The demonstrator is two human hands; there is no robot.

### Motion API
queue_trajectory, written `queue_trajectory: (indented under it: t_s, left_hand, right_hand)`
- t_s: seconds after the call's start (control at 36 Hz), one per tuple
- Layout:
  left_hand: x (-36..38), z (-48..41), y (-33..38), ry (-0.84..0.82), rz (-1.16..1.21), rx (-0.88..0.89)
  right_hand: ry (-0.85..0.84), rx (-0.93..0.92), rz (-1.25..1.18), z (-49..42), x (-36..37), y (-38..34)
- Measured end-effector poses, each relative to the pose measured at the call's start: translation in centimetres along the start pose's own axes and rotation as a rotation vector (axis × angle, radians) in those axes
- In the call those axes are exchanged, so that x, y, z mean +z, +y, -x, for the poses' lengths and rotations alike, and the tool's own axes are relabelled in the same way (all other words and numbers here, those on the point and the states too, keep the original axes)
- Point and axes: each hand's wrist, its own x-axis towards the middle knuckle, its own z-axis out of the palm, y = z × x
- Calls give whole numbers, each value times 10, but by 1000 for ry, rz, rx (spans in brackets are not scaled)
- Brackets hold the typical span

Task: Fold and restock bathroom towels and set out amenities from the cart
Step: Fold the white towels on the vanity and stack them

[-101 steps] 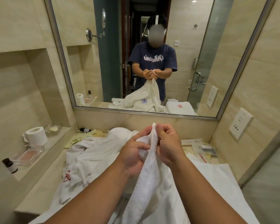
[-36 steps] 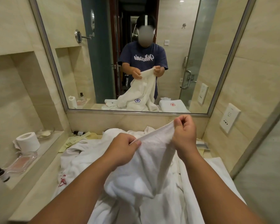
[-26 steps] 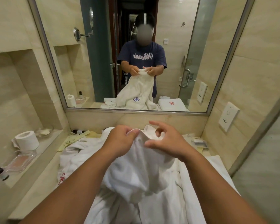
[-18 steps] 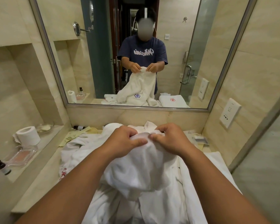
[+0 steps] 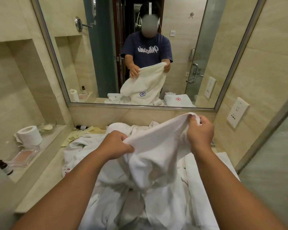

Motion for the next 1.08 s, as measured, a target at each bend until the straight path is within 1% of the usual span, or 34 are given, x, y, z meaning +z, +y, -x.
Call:
queue_trajectory:
  t_s: [0.14,0.19,0.25,0.31,0.36,0.5,0.61,0.67,0.78,0.81,0.86,0.94,1.0,1.03,1.08]
  left_hand:
    - [-3,-5,-2,58,-111,5]
    - [-2,-3,1,136,-173,-20]
    - [-3,-1,4,254,-220,-24]
    - [-5,1,8,358,-188,4]
    - [-5,1,13,398,-102,64]
    - [0,0,21,401,116,273]
    - [5,-2,30,395,207,348]
    - [4,-2,34,390,240,365]
    - [5,-4,40,328,353,362]
    - [6,-5,42,297,387,359]
    - [9,-5,46,228,456,351]
    - [10,-5,46,135,513,347]
    - [10,-6,44,78,518,347]
    - [10,-6,43,67,505,345]
    - [9,-7,42,59,456,344]
  right_hand:
    - [56,15,-94,1,-1,-9]
    - [44,26,-124,1,0,-11]
    - [30,41,-129,1,-1,-12]
    - [18,42,-135,-1,-3,-11]
    - [-29,28,-141,-4,-7,-9]
    - [-310,-30,-97,4,-7,-15]
    - [-502,-56,8,10,-2,-17]
    - [-596,-114,87,12,2,-16]
    - [-692,-246,164,23,13,-16]
    - [-719,-250,171,26,16,-17]
    - [-840,-220,150,30,21,-17]
    - [-1127,-182,115,33,25,-19]
    - [-1272,-210,141,35,28,-21]
    - [-1301,-224,160,37,30,-21]
    - [-1285,-199,178,39,33,-21]
